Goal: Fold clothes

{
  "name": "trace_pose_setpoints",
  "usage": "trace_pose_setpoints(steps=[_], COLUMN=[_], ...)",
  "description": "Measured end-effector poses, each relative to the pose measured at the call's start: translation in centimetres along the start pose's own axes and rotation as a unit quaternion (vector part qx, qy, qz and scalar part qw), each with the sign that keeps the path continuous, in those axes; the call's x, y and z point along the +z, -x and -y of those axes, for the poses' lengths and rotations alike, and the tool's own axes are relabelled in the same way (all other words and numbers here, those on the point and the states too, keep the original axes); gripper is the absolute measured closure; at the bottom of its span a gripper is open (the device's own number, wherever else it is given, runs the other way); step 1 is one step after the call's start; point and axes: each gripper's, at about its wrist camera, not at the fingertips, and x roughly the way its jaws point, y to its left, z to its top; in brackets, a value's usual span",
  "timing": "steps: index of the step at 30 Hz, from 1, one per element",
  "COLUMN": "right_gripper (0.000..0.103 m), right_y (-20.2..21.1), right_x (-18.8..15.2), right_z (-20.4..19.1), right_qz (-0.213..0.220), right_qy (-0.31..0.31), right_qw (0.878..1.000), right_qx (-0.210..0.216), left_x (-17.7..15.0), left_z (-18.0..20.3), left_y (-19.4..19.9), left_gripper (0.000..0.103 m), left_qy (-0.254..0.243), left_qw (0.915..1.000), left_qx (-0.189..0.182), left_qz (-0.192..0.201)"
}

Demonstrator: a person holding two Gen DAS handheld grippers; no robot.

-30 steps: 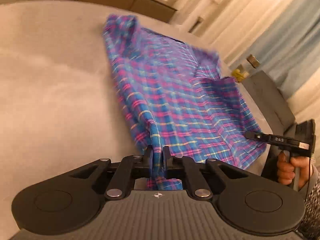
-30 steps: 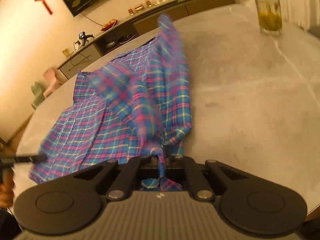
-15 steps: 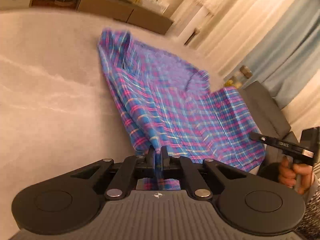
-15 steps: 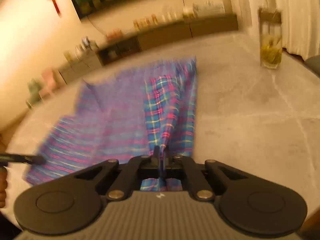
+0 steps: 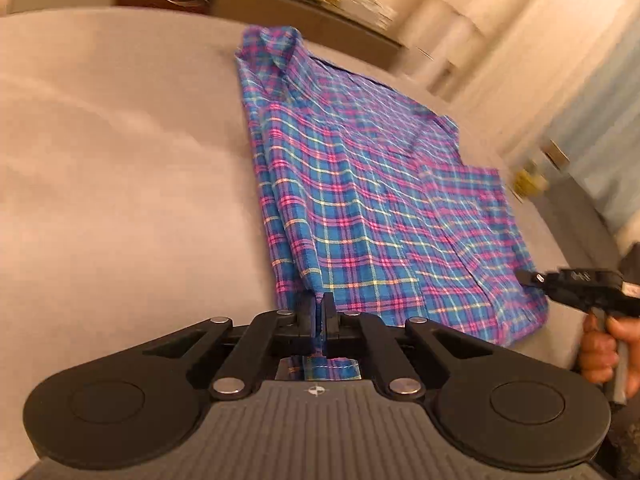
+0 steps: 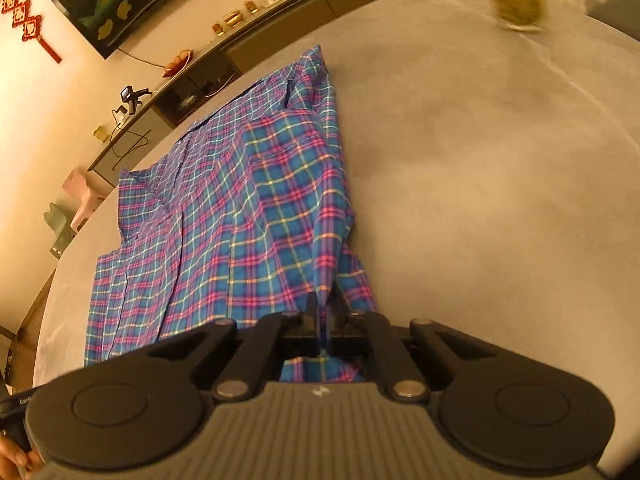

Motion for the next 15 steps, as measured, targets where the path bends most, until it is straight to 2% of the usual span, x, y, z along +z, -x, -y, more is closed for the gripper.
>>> trace_pose_setpoints(steps=[4, 6, 7, 8, 10, 11, 13, 15], right_gripper=[0.099, 0.079, 0.073, 0.073, 0.073, 0.074, 0.08, 0.082], right_y=[-1.3, 0.3, 1.5, 2.5, 3.5, 2.9, 0.7, -1.7], right_x=[1.5, 1.1, 0.7, 0.4, 0.2, 0.2, 0.6, 1.2], right_z=[-0.1, 0.1, -0.2, -0.8, -2.5, -3.6, -4.9, -4.2], right_qz=[0.001, 0.029, 0.065, 0.094, 0.118, 0.103, 0.057, 0.014], right_qy=[0.039, 0.058, 0.073, 0.09, 0.143, 0.17, 0.204, 0.201], right_qw=[0.999, 0.998, 0.994, 0.99, 0.982, 0.98, 0.977, 0.979], right_qx=[0.008, -0.026, -0.051, -0.054, -0.032, -0.017, -0.004, -0.033], left_x=[0.4, 0.3, 0.5, 0.7, 1.2, 1.3, 1.3, 0.9], left_z=[-0.2, 0.3, 0.6, 1.2, 3.3, 4.3, 5.4, 4.7], left_y=[0.9, 2.6, 3.9, 5.0, 5.7, 5.6, 3.9, 1.9], left_gripper=[0.098, 0.098, 0.098, 0.097, 0.097, 0.097, 0.097, 0.096], left_qy=[-0.008, -0.013, -0.012, -0.016, -0.04, -0.055, -0.084, -0.092], left_qw=[0.9999, 0.9996, 0.999, 0.9981, 0.9965, 0.9958, 0.9953, 0.9956], left_qx=[0.014, 0.023, 0.024, 0.016, -0.014, -0.024, -0.018, 0.016], left_qz=[-0.006, 0.013, 0.035, 0.057, 0.073, 0.07, 0.045, 0.009])
